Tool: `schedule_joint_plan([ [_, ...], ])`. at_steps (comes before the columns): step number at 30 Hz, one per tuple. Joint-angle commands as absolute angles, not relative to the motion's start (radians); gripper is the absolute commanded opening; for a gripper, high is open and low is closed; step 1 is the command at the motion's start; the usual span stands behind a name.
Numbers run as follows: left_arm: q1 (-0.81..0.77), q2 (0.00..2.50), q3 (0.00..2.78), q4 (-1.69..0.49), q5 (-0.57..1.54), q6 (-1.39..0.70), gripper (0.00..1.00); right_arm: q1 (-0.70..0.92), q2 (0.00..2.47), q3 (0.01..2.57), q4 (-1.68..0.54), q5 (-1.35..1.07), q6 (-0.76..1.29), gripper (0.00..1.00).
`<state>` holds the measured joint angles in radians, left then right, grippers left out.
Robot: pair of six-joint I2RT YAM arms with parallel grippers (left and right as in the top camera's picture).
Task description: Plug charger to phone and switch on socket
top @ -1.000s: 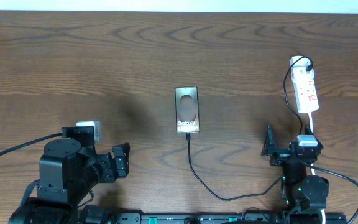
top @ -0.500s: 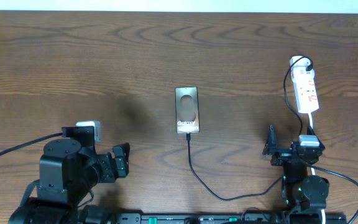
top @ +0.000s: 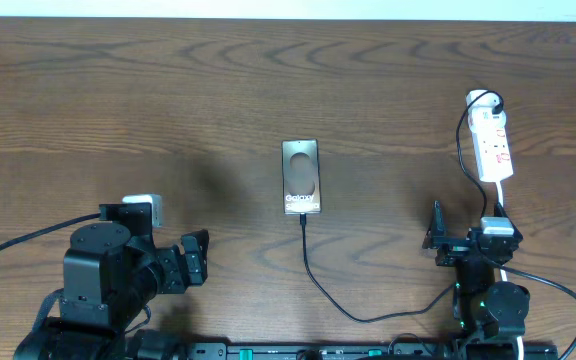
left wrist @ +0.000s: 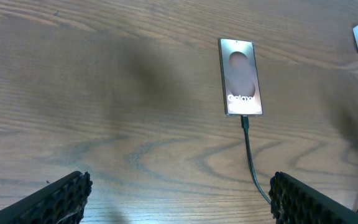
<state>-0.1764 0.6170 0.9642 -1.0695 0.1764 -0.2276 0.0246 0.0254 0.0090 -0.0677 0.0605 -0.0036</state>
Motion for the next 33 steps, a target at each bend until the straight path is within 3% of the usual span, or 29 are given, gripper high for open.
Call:
schedule_joint_plan([
  [1, -0.171, 0.616, 0.971, -1.069, 0.164, -0.214, 0.93, 0.025, 0.028, 0.006, -0.068, 0.073, 0.010, 0.99],
  [33, -0.171, 0.616, 0.971, -1.098, 0.163, -0.214, 0.93, 0.025, 0.028, 0.006, -0.068, 0.072, 0.011, 0.99],
])
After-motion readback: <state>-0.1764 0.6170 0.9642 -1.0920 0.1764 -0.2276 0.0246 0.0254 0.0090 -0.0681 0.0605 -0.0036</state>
